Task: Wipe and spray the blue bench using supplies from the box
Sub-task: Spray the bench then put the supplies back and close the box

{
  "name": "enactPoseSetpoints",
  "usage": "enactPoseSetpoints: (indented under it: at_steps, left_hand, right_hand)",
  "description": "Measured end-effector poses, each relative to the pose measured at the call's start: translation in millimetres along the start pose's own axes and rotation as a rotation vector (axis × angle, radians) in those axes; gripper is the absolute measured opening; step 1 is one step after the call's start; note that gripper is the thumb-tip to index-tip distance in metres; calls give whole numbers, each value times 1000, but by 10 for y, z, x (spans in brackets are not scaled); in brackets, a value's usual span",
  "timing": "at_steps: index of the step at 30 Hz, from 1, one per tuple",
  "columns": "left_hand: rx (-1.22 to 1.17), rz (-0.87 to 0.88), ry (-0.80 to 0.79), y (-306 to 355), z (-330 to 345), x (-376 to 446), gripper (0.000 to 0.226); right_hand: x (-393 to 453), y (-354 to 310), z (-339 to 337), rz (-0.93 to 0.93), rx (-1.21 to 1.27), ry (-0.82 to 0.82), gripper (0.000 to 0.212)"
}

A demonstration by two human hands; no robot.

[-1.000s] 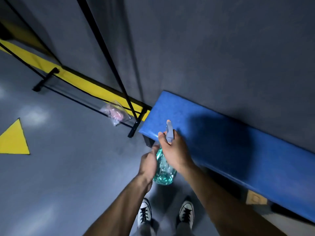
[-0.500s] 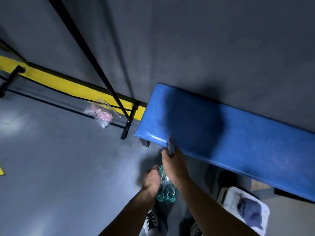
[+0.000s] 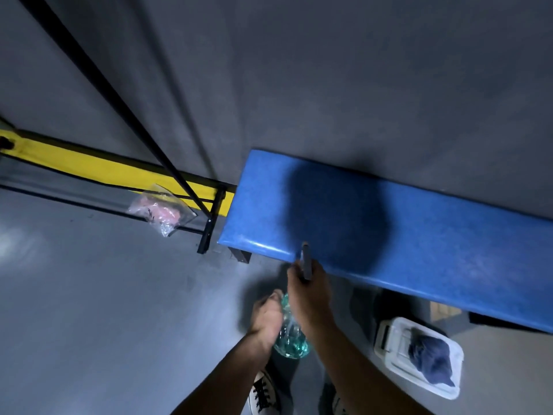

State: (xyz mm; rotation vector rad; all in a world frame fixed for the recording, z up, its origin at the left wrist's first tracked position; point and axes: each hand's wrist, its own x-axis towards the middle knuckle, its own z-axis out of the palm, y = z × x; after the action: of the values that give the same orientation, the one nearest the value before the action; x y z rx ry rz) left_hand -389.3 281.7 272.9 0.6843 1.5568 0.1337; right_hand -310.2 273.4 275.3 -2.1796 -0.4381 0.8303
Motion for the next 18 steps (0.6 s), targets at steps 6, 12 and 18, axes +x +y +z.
enactPoseSetpoints:
  at_steps: [6, 12, 18]
  left_hand:
    - [39, -32, -21, -197, 288, -108, 31]
    - [54, -25, -52, -306, 667, -245, 32]
    - [81, 8, -88, -427, 1323, -311, 27]
  right_hand:
    - [79, 294, -230, 106, -14, -7, 24]
    - [135, 554, -604, 127, -20, 10, 24]
    - [313, 841, -1226, 69, -20, 57, 17]
